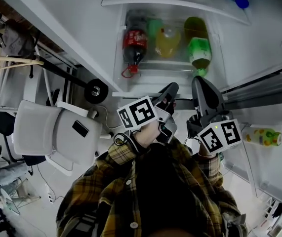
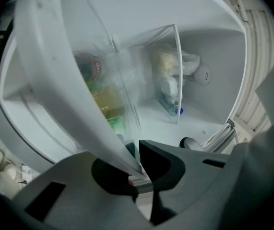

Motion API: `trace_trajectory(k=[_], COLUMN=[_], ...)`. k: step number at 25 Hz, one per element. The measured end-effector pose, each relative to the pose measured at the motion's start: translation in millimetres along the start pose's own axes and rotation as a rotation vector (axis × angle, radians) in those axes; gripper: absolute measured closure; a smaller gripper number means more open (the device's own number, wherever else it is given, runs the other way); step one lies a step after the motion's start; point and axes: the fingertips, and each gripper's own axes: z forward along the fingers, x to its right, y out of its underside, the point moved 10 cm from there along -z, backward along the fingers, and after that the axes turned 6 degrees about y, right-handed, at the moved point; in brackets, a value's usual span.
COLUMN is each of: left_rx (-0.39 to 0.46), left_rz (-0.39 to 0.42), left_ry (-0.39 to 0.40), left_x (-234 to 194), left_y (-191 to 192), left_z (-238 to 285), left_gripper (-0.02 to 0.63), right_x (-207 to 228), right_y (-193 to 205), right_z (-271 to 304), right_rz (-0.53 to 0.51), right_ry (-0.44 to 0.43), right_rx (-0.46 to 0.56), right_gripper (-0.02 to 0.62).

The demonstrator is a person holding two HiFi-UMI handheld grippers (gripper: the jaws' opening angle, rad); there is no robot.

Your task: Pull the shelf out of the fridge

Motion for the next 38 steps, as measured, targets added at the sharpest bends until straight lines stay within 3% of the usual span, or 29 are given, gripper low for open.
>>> trace_trajectory(k=[38], left_rx=[0.0], left_rz=[-0.01], left_ry=[-0.008], left_x=[-1.1], left_y=[2.5], left_z=[-5.4], left_gripper=[0.566], right_x=[0.2], right_y=[1.2], right_z=[0.9], right_rz=[-0.009], right_ry=[-0.001], right_rx=[-0.001], right_gripper=[0.579])
